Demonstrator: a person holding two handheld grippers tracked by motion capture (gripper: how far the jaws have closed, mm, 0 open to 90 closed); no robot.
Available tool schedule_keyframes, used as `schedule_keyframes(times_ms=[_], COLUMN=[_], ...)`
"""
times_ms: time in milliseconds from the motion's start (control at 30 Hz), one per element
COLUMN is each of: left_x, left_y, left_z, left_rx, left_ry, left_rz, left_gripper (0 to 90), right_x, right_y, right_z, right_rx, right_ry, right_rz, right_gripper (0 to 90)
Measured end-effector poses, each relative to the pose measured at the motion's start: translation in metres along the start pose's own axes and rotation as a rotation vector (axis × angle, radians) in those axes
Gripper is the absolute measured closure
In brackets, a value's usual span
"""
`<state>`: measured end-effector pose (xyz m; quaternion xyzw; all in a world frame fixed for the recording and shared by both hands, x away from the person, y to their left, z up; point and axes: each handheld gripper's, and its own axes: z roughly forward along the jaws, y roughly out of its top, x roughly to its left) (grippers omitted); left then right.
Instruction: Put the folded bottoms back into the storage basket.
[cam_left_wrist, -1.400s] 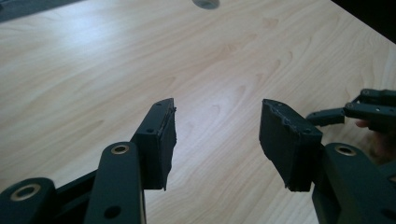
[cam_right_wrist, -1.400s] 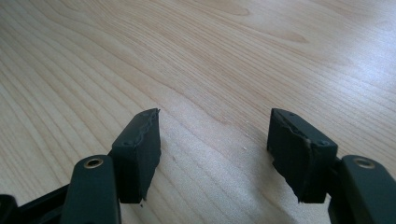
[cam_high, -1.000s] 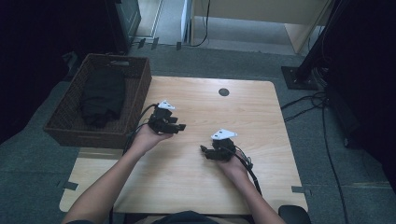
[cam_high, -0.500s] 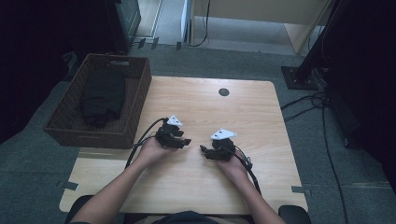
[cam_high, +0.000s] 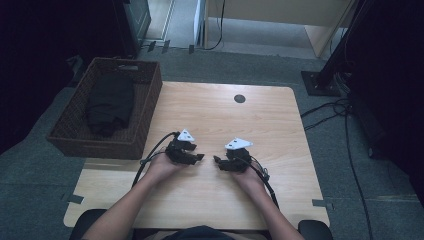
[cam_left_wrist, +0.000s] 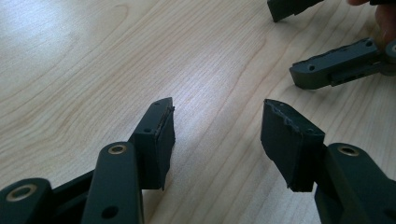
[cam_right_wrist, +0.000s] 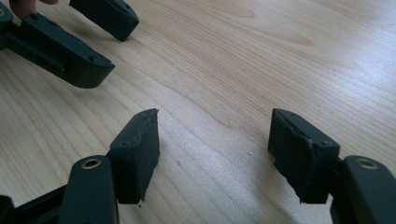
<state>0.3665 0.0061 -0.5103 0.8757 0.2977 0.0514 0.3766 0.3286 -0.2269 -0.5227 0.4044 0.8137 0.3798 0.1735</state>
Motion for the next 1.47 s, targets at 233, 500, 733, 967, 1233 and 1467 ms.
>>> schedule_keyframes(times_ms=[233,500,733,967,1233,1467], left_x=[-0.003,-0.007,-0.008,-0.01,-0.011,-0.012], left_y=[-0.006,-0.009,-0.009,-0.009,-0.009,-0.009], left_z=[0.002,0.003,0.003,0.004,0.004,0.004], left_rx=[-0.034,-0.047,-0.047,-0.041,-0.04,-0.035], left_ry=[-0.012,0.003,0.004,0.016,0.02,0.026], left_rz=[0.045,0.078,0.084,0.099,0.105,0.118], left_gripper=[35.5,32.3,31.2,29.8,29.5,28.3], right_x=[0.0,0.001,0.001,0.001,0.002,0.002], right_y=[0.0,0.0,0.001,0.001,0.001,0.001], right_z=[0.0,0.0,0.001,0.001,0.001,0.001], right_rx=[0.003,0.004,0.004,0.005,0.007,0.007], right_ry=[0.0,0.003,0.003,0.005,0.006,0.007], right_rz=[-0.001,-0.001,-0.003,-0.003,-0.003,-0.005], right_gripper=[33.4,32.8,32.3,32.3,32.1,31.3])
